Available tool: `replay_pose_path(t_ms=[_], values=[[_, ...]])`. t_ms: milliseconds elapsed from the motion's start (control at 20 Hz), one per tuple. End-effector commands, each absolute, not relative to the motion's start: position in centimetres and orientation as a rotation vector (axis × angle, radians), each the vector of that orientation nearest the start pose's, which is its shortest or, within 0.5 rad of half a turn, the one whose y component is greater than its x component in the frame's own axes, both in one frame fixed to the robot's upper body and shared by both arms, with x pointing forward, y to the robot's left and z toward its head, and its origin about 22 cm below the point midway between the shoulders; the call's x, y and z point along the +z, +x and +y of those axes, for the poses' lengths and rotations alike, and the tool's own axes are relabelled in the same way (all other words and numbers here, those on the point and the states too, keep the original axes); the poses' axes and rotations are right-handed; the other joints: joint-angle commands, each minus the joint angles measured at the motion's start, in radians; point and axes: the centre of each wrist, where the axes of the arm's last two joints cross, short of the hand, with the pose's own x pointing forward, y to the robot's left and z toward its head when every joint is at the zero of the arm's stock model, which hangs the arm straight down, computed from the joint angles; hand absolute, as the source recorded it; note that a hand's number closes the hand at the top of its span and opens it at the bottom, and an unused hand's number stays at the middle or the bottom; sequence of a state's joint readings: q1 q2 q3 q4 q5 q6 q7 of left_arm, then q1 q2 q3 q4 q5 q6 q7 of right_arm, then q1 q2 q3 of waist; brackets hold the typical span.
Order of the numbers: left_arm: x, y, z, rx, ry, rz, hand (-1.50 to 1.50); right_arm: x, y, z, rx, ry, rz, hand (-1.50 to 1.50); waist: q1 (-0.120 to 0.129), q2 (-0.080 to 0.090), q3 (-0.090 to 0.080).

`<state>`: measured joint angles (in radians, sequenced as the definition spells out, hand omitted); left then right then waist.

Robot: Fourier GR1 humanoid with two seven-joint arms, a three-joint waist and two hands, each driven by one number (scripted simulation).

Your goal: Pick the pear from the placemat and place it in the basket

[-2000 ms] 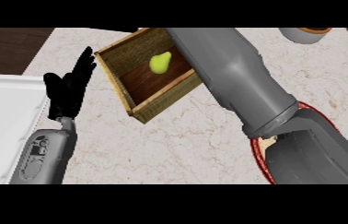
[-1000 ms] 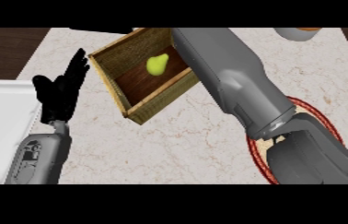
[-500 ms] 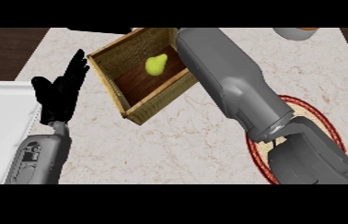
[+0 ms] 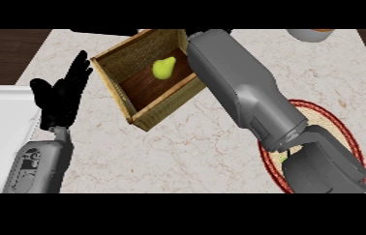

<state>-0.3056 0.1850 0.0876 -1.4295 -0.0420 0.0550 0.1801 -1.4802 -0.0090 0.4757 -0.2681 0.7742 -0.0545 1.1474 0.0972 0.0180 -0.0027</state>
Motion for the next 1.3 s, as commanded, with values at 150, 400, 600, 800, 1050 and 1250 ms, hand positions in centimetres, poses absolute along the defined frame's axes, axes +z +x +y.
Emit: replay_pose_path(t_ms=[150, 400, 600, 800, 1050, 1250], values=[[5.8, 30.7, 26.6, -0.083, 0.221, -1.537, 0.0, 16.8, 44.0, -0.8, 0.663, -1.413, -0.644, 1.5, -0.008, -0.003, 0.001], [4.7, 30.9, 26.8, -0.101, 0.227, -1.547, 0.0, 16.0, 44.3, -1.6, 0.625, -1.366, -0.526, 1.5, -0.013, -0.001, 0.0], [4.9, 31.0, 27.0, -0.091, 0.229, -1.542, 0.0, 17.3, 44.2, -0.9, 0.574, -1.355, -0.487, 1.5, -0.009, -0.007, 0.0], [4.8, 31.2, 26.3, -0.078, 0.217, -1.53, 0.0, 17.9, 44.1, -0.4, 0.483, -1.381, -0.674, -1.5, -0.027, -0.005, 0.001], [5.5, 31.1, 27.8, -0.071, 0.238, -1.542, 0.0, 19.3, 43.8, 0.4, 0.298, -1.362, -0.872, -1.5, -0.025, -0.007, 0.001], [5.3, 30.7, 27.9, -0.079, 0.252, -1.519, 0.0, 22.0, 43.5, 1.5, 0.164, -1.307, -0.994, -1.5, -0.049, -0.018, 0.002]])
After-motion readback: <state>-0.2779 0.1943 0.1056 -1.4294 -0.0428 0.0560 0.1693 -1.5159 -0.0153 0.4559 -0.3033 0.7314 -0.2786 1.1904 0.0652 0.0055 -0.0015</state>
